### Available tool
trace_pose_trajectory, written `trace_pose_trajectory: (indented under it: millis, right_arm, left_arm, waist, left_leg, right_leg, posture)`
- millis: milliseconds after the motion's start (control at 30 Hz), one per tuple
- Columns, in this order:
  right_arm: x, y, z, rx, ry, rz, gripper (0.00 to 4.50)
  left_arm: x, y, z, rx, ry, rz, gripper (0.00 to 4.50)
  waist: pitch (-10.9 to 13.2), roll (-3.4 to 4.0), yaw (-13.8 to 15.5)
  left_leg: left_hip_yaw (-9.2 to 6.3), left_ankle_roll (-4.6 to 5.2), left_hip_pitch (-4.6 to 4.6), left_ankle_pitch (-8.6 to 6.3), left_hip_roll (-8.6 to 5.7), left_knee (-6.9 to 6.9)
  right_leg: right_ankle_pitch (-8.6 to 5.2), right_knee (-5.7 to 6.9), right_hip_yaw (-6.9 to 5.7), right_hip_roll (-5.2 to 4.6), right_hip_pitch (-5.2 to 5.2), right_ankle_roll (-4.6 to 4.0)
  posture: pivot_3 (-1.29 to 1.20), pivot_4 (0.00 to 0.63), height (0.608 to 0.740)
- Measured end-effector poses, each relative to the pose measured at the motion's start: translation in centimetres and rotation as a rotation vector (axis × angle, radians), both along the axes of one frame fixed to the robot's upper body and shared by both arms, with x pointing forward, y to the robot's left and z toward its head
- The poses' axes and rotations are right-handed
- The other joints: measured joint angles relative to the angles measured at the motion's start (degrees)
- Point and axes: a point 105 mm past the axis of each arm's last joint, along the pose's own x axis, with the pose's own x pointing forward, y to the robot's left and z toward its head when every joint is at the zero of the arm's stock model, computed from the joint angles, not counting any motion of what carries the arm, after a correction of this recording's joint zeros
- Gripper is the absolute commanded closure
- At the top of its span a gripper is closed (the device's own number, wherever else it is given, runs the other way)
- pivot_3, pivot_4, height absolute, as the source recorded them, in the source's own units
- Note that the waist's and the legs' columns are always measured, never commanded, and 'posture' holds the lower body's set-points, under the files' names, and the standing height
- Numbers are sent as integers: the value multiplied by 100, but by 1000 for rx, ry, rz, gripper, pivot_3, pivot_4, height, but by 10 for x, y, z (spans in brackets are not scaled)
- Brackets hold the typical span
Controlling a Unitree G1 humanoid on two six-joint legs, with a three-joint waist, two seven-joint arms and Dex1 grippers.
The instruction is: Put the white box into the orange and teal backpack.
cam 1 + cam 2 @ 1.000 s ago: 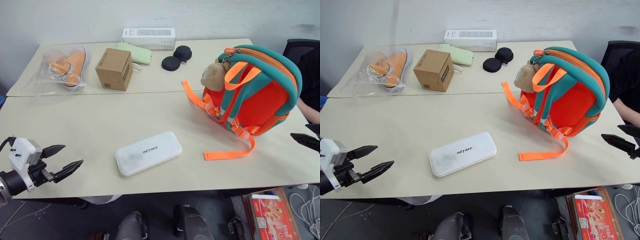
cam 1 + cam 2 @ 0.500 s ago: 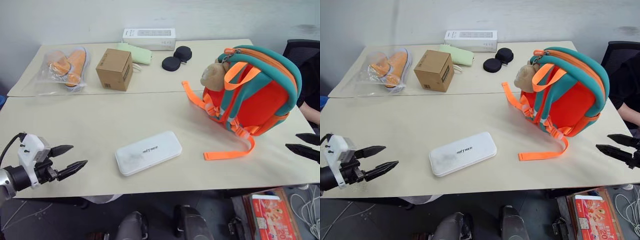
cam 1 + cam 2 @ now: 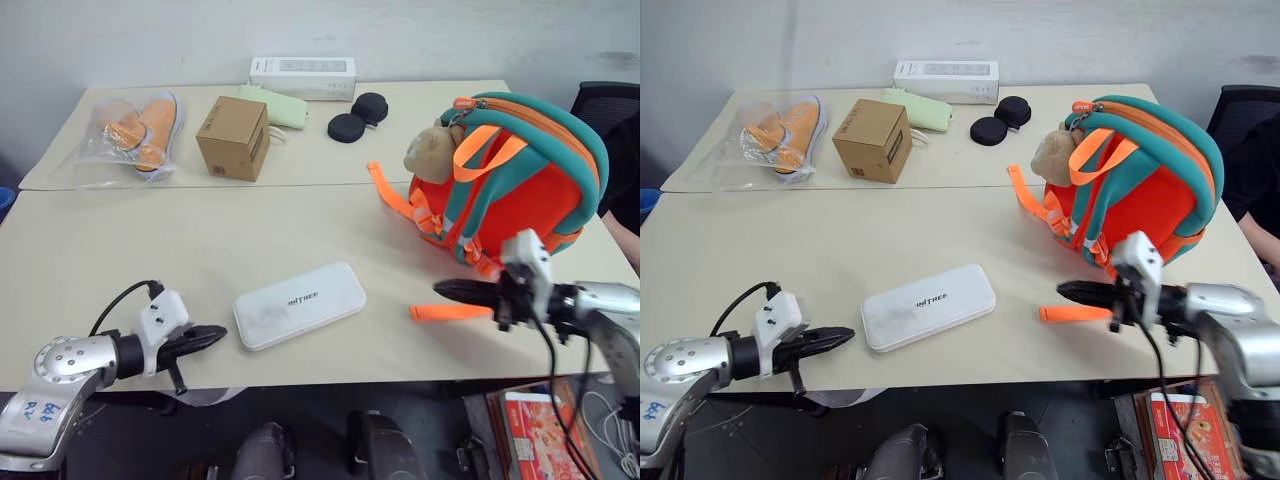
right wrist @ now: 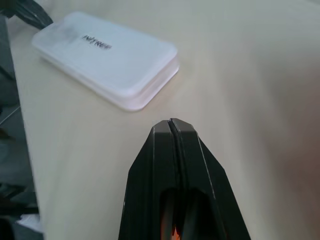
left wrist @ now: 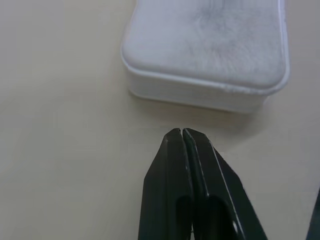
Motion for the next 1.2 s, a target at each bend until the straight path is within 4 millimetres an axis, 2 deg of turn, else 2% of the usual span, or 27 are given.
trace_pose_trajectory:
  millis: [67, 233, 367, 600, 767, 867, 967, 1067, 1200]
  right_arm:
    - [9, 18, -2, -8, -9, 5, 4500]
    - [26, 42, -18, -97, -55, 8, 4500]
    - [27, 60, -32, -152, -91, 51, 4500]
    - [26, 59, -32, -178, -112, 67, 4500]
    - [14, 53, -36, -158, -70, 82, 4500]
    - [9, 54, -37, -144, -49, 92, 4500]
    - [10, 51, -35, -123, -35, 67, 4500]
    - [19, 43, -26, -116, -56, 30, 4500]
    - [26, 34, -26, -136, -65, 11, 4500]
  left_arm:
    - [6, -4, 1, -12, -5, 12, 4491]
    - [14, -12, -2, -10, -5, -1, 4491]
    - [23, -14, -7, 6, 7, -23, 4491]
    - [37, -15, -5, -5, -4, -24, 4491]
    - [48, -19, -3, -17, -28, -31, 4491]
    - [56, -14, -3, -7, -48, -17, 4491]
    - [60, -7, -2, -14, -38, -3, 3924]
    - [58, 8, -2, 2, -10, 4, 3050]
    - [61, 27, 2, -31, 42, 72, 1840]
  waist:
    - [0, 0, -6]
    - [-1, -1, 7]
    - [-1, -1, 8]
    - [-4, -7, 13]
    - [-5, -10, 22]
    - [-6, -10, 14]
    - [-6, -10, -3]
    - [-6, -10, -21]
    - [-6, -10, -12]
  left_leg:
    - [0, 1, 0, 3, 1, 1]
    - [-1, 6, -3, 7, -3, 5]
    - [-1, 10, -5, 6, -5, 11]
    - [-4, 10, -5, 6, -3, 18]
    - [-8, 12, -5, 5, -4, 22]
    - [-9, 12, -5, 5, -3, 23]
    - [-8, 11, -4, 5, 0, 23]
    - [-7, 8, -2, 5, 2, 23]
    - [-8, 9, -2, 5, 2, 22]
  right_leg:
    - [0, 5, 0, 0, -2, 0]
    - [0, 6, -9, 1, -1, 0]
    - [1, 10, -10, -1, 2, 2]
    - [2, 12, -15, 0, 5, 3]
    - [2, 12, -18, 0, 10, 5]
    - [3, 13, -18, 0, 10, 5]
    - [3, 15, -17, 3, 8, 5]
    - [2, 16, -18, 7, 8, 4]
    - [2, 16, -18, 6, 8, 3]
  posture:
    - [0, 150, 740]
    - [0, 150, 740]
    - [0, 150, 740]
    - [0, 150, 740]
    - [0, 150, 740]
    - [0, 150, 740]
    - [0, 150, 740]
    - [0, 150, 740]
    - [0, 150, 740]
